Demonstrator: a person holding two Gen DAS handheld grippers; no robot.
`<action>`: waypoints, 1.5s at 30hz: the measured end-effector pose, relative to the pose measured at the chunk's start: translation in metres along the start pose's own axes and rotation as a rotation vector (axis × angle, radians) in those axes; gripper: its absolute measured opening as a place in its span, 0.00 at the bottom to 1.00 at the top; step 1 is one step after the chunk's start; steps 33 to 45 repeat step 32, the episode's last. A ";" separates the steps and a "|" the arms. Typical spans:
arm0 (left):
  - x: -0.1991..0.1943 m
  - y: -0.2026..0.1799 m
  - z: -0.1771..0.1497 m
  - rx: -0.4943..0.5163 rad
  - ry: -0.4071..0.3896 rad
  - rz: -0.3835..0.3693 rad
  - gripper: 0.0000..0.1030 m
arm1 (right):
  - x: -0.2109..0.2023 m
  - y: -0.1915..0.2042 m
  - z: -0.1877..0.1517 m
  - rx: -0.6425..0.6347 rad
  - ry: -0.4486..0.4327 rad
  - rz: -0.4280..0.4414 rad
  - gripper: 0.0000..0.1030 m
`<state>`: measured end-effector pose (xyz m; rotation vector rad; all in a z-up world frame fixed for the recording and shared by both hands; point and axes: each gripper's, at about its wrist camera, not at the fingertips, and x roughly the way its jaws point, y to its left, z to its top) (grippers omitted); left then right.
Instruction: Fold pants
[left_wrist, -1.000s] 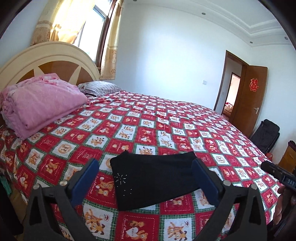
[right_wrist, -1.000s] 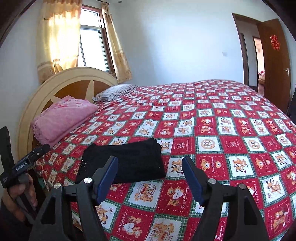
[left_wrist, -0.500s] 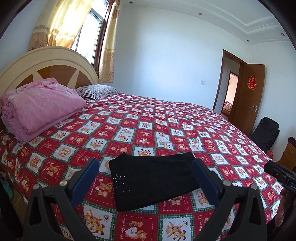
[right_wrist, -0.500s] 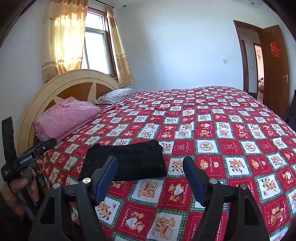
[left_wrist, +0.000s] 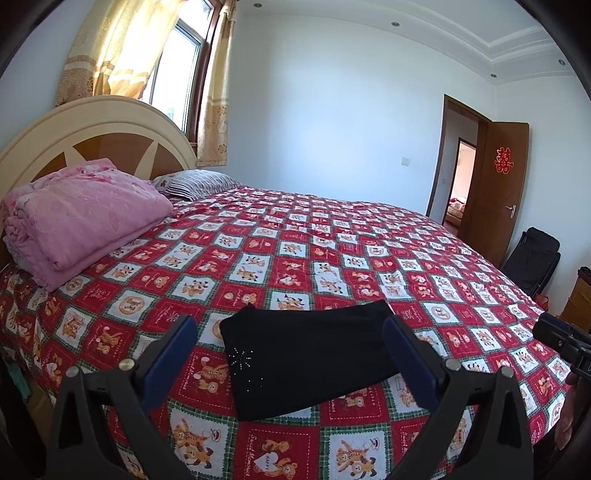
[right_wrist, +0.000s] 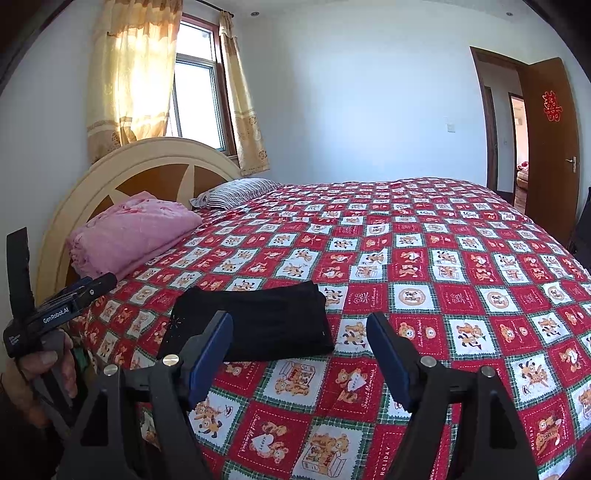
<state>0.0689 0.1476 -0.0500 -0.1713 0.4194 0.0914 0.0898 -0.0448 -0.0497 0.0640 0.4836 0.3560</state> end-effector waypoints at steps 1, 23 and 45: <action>0.000 0.000 0.000 0.000 0.002 -0.002 1.00 | 0.000 0.000 0.000 0.000 0.000 0.000 0.74; 0.003 -0.009 0.001 0.033 0.025 0.020 1.00 | -0.005 0.011 -0.001 -0.052 -0.032 -0.021 0.75; 0.007 -0.012 -0.005 0.056 0.027 0.022 1.00 | 0.001 0.014 -0.004 -0.058 -0.010 -0.017 0.75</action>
